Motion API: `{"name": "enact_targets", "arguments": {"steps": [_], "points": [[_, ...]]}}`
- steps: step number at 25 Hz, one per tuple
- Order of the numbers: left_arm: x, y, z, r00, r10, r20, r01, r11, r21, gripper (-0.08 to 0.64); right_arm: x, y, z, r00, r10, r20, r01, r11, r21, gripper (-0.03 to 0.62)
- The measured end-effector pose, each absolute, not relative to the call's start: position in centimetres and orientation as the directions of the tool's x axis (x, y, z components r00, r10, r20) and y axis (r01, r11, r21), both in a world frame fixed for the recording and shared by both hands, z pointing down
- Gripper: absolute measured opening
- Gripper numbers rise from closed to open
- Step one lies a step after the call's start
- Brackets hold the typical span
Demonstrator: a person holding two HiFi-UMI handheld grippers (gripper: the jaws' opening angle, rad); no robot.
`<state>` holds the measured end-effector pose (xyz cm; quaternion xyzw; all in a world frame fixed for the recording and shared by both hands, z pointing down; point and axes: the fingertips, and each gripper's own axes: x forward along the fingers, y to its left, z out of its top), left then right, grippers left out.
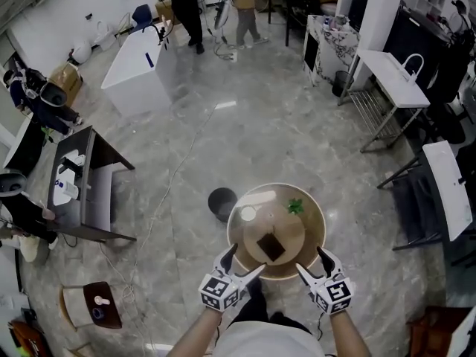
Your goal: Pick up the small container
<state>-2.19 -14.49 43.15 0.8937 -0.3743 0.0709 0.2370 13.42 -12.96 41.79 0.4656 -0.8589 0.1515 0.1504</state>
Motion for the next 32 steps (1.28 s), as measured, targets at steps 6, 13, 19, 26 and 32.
{"name": "enact_targets", "arguments": {"steps": [6,13,19,26,32], "points": [[-2.8,-17.3,45.1,0.739,-0.593,0.319,-0.673,-0.627,0.393,0.459,12.1,-15.3,43.4,-0.492,-0.751,0.439,-0.862,0.492,-0.125,0.333],[-2.6,-19.2,47.8,0.748,-0.568,0.343,-0.663,-0.614,0.429,0.459,12.3,-17.4,45.4,-0.469,-0.744,0.477,-0.873,0.472,-0.122,0.325],[-1.5,-20.6,49.8,0.733,-0.571,0.37,-0.679,-0.581,0.448,0.457,13.1,-19.5,47.4,-0.495,-0.708,0.504,-0.855,0.501,-0.135,0.322],[-0.3,-22.9,53.0,0.692,-0.601,0.4,-0.719,-0.528,0.452,0.444,13.2,-22.6,51.3,-0.559,-0.636,0.532,-0.806,0.567,-0.17,0.316],[2.1,-24.4,56.7,0.655,-0.622,0.43,-0.751,-0.47,0.464,0.434,14.8,-25.1,55.2,-0.613,-0.557,0.561,-0.753,0.627,-0.199,0.311]]}}
